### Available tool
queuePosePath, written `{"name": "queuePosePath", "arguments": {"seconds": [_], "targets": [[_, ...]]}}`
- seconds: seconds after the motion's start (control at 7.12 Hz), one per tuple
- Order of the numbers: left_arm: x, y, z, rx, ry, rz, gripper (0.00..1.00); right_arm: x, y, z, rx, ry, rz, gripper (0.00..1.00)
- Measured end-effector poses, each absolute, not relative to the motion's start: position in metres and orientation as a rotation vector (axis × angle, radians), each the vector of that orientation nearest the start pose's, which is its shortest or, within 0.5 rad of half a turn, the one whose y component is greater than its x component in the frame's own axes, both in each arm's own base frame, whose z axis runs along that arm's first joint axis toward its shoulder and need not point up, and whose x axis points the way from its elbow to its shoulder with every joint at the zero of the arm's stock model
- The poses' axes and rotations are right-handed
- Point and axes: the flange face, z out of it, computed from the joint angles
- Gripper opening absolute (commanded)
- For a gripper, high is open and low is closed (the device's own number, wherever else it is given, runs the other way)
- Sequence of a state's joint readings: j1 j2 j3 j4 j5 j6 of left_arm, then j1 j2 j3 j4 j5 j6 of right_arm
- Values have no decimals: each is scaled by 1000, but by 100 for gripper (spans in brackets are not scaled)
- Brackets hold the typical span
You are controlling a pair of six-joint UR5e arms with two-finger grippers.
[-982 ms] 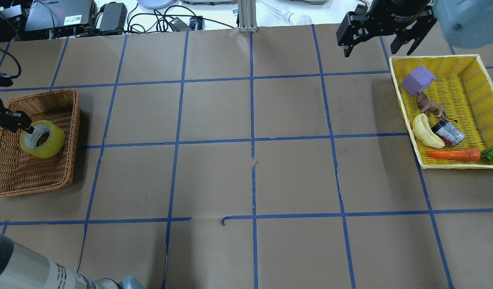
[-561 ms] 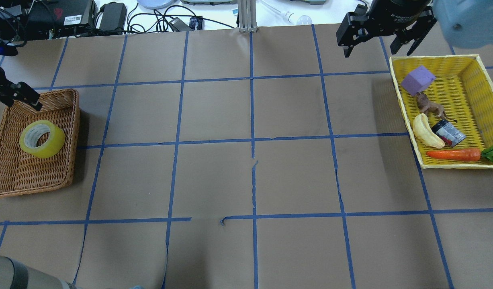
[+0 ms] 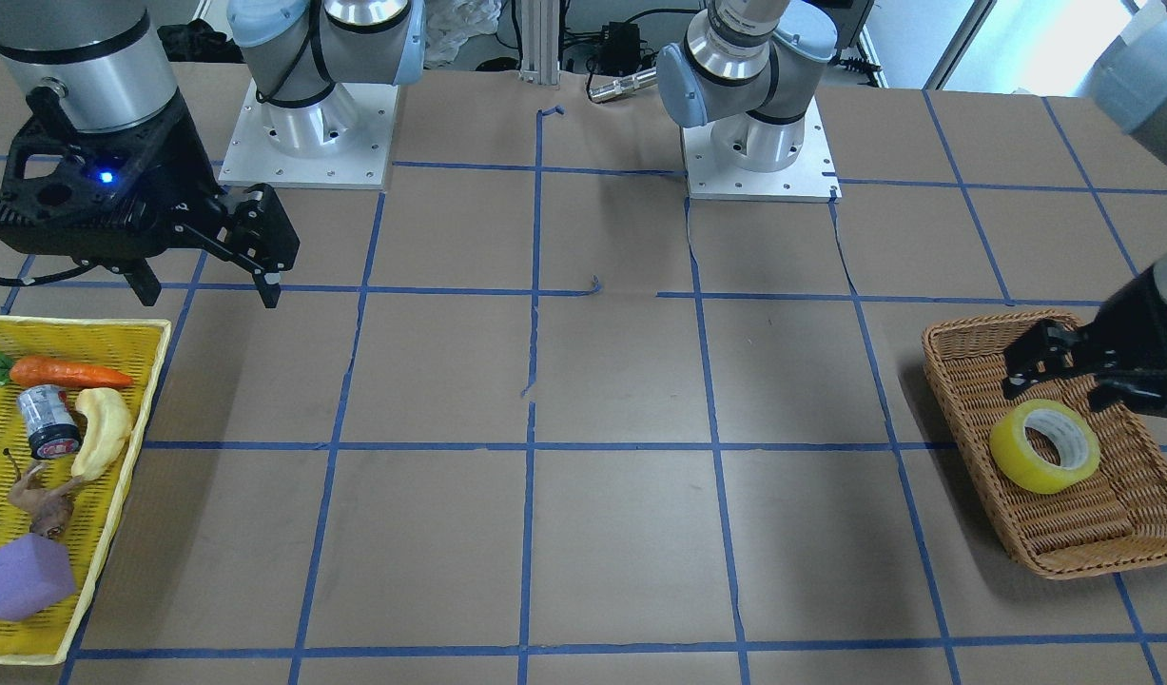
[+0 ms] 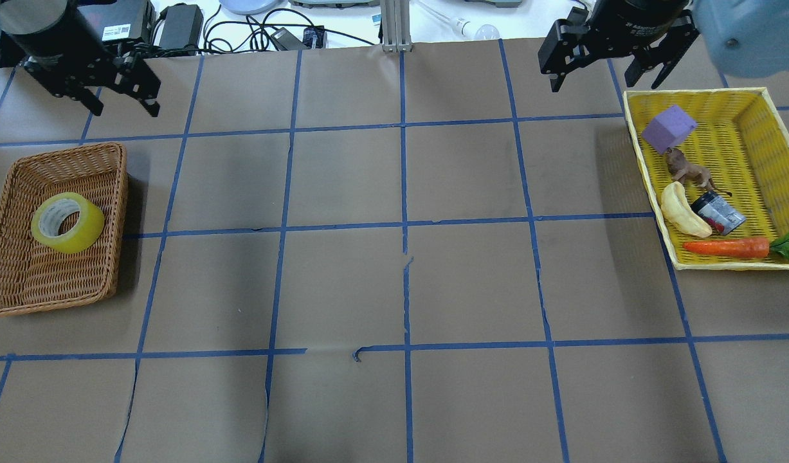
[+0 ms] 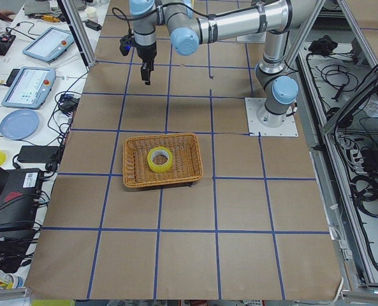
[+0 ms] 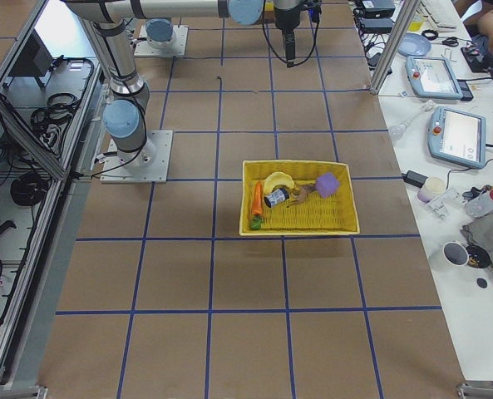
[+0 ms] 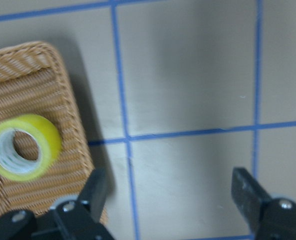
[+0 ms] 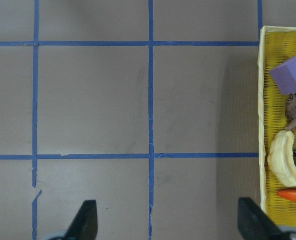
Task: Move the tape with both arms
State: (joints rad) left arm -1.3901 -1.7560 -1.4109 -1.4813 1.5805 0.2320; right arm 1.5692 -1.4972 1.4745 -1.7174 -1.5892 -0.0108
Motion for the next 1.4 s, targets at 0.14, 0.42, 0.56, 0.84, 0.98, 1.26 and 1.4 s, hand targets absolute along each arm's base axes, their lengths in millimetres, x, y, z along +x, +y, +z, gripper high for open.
{"name": "queuePosePath", "arguments": {"seconds": [0.14,0.42,0.56,0.84,0.98,1.26,1.4], "targets": [[-73,-576,495,112,3115,-123,96,131,-539,514,-12,3150,-267,100],[-150,-540,517,268,3082,-175,100,131,-539,514,-12,3150,-267,100],[-162,-528,521,297,3073,-185,100,131,-539,514,-12,3150,-267,100],[-157,-512,527,289,3069,-200,100,131,-539,514,-12,3150,-268,100],[-149,-507,532,264,3071,-207,100,131,-539,514,-12,3150,-269,100],[-137,-496,543,229,3071,-197,100,131,-539,514,-12,3150,-269,100],[-135,-493,544,218,3076,-190,100,131,-539,514,-12,3150,-269,100]]}}
